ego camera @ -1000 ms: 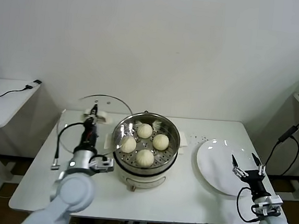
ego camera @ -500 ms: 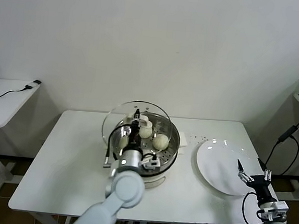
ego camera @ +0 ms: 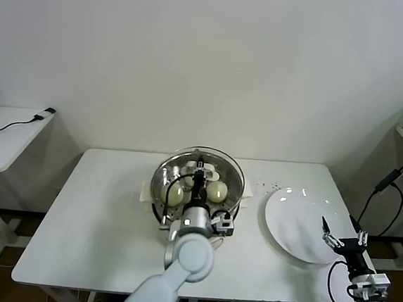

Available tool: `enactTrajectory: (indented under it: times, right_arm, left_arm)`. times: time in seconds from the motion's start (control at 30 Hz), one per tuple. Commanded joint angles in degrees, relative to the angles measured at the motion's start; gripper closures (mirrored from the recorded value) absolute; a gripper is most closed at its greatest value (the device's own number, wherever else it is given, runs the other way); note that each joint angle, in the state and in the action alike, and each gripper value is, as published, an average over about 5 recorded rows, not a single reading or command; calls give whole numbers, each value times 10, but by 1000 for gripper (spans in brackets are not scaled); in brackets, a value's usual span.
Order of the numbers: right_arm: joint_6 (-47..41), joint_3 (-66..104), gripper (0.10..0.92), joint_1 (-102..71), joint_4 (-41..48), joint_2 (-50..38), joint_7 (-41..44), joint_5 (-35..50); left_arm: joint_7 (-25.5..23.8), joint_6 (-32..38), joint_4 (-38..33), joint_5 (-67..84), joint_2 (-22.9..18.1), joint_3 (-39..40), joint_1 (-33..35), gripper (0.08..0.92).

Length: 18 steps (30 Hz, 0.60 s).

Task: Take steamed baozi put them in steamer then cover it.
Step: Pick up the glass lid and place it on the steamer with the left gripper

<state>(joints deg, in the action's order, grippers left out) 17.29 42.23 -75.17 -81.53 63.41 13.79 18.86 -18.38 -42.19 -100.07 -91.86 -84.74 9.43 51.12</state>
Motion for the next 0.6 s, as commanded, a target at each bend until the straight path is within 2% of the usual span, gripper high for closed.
enactTrajectory:
  times: [0.03, 0.6]
  right_arm:
    - [2, 3, 203, 0, 4, 0, 1, -1]
    - [7, 6, 203, 2, 10, -1, 5, -7]
  left_arm:
    - [2, -28, 19, -1, -17, 0, 5, 853]
    - [25, -28, 27, 22, -6, -15, 14, 853]
